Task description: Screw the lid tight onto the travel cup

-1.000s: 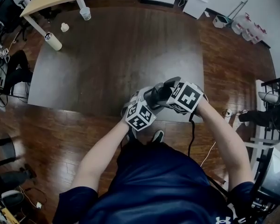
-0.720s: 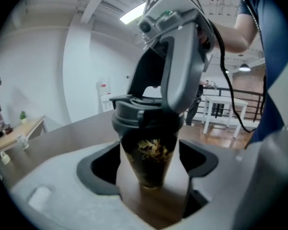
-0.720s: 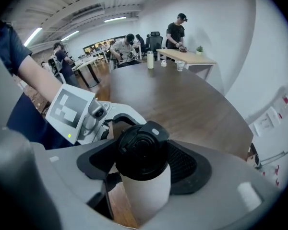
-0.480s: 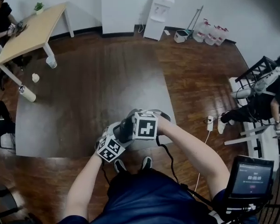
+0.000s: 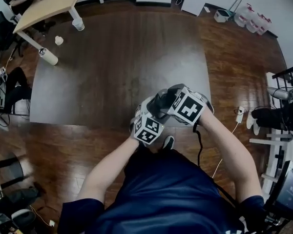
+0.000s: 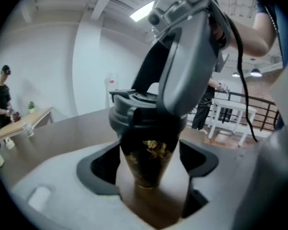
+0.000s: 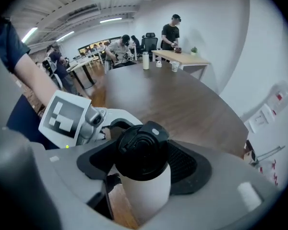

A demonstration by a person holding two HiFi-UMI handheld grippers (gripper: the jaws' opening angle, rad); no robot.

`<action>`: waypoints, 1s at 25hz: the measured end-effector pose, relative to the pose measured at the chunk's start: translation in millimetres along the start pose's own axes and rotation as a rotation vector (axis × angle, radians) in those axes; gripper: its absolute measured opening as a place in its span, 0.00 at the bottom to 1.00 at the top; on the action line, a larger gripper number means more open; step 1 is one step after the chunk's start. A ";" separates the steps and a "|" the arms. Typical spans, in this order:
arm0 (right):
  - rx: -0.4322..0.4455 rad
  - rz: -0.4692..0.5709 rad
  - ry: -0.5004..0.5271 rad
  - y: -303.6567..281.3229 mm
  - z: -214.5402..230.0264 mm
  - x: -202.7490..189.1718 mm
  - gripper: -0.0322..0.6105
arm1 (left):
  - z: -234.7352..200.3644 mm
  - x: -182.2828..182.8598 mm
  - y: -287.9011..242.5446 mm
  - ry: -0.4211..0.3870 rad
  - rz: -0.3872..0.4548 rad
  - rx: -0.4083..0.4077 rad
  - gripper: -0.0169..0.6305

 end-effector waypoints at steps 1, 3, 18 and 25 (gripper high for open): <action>0.013 0.005 0.043 0.3 0.6 1.2 0.57 | -3.9 -2.1 4.1 -0.034 0.000 -0.031 0.63; 0.046 0.012 0.126 0.7 3.6 3.3 0.57 | -13.0 -3.2 8.7 -0.130 0.001 -0.080 0.63; -0.027 0.115 -0.170 -3.7 -3.3 -16.0 0.57 | 6.7 -5.3 12.9 -0.011 0.002 0.021 0.60; 0.107 0.105 0.301 1.8 10.1 -8.1 0.57 | -17.6 8.2 4.9 -0.256 -0.020 -0.188 0.65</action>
Point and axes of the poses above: the fingertips, and each gripper's own axes: y backward along the fingers, z to its right, x out of its top, the point moved 9 cm from there along y, backward along the fingers, and after that the axes turned 15 degrees about -z, right-handed, at the moved point
